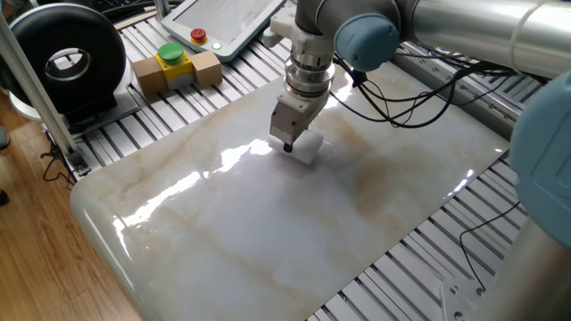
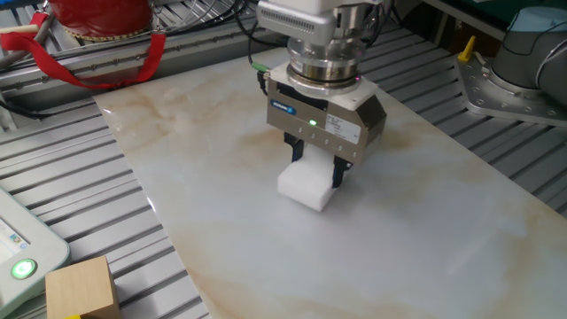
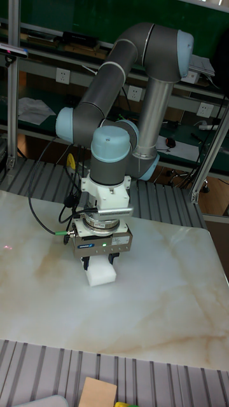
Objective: Clean the tabletop with a sponge
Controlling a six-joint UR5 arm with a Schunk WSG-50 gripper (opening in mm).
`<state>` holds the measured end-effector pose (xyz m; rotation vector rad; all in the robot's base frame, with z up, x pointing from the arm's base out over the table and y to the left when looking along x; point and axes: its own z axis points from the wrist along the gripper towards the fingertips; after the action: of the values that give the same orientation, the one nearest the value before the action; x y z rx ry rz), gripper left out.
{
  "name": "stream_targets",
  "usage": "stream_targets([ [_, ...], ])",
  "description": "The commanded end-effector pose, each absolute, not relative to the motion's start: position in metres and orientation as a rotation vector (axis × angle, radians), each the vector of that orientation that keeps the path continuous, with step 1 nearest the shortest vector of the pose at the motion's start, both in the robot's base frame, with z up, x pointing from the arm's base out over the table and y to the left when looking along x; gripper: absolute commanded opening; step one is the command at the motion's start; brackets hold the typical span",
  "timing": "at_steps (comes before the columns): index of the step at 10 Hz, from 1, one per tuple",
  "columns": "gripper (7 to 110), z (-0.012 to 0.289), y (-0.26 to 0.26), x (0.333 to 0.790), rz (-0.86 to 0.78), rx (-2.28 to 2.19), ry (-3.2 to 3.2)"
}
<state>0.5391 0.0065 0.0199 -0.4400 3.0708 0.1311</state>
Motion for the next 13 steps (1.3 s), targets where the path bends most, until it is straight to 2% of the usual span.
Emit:
stream_targets([
  [1, 7, 0.0244, 0.0178, 0.5277, 0.136, -0.396, 3.078],
  [13, 7, 0.0183, 0.0180, 0.5232, 0.063, -0.416, 3.076],
])
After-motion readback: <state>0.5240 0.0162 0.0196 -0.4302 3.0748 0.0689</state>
